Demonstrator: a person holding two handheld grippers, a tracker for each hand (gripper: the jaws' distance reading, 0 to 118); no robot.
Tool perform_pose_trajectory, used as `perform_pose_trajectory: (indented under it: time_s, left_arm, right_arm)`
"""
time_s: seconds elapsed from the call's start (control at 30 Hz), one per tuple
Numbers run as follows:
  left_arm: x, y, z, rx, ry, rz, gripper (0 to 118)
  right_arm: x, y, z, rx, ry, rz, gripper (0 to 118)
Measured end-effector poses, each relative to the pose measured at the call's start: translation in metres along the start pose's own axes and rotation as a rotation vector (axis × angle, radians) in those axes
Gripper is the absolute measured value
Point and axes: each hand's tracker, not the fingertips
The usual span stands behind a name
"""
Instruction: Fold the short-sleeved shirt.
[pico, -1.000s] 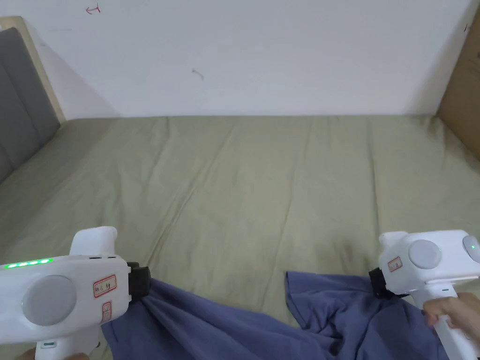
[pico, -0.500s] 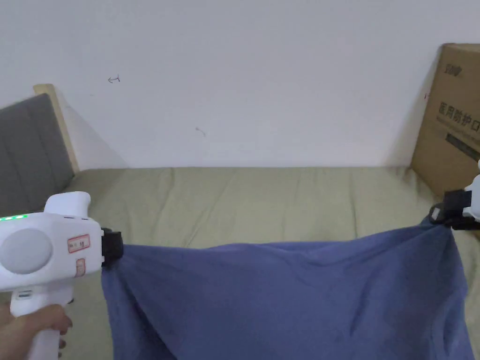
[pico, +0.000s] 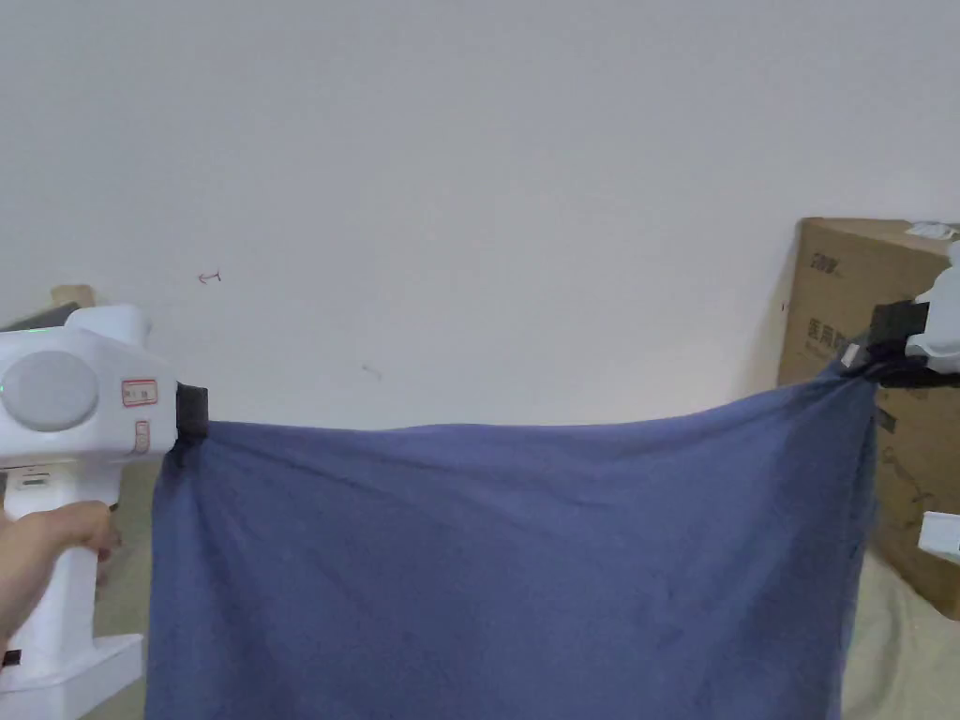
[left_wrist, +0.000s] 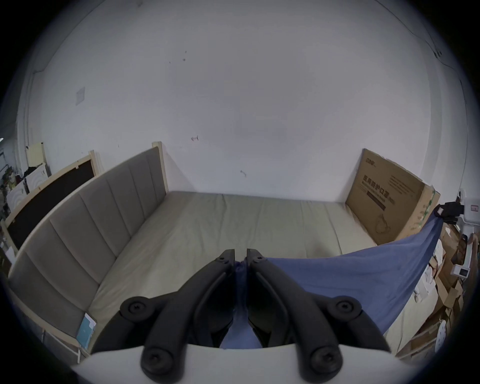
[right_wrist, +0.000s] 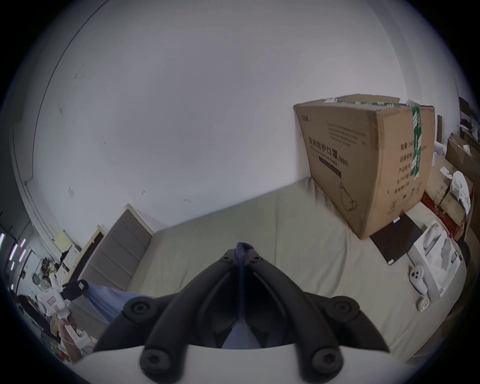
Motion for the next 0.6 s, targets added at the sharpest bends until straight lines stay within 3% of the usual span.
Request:
perform_pose_trajectory:
  time_s: [0.3,0.6]
  left_arm:
    - [0.012,0.109,-0.051,0.082,0.059,-0.084,6]
    - [0.025,0.221,-0.101,0.217,0.085,-0.065,6]
  right_arm:
    - [-0.037,0.100,-0.031,0.092,0.033,-0.013,3]
    - [-0.084,0.196,-0.047,0.223,0.005,-0.006,3]
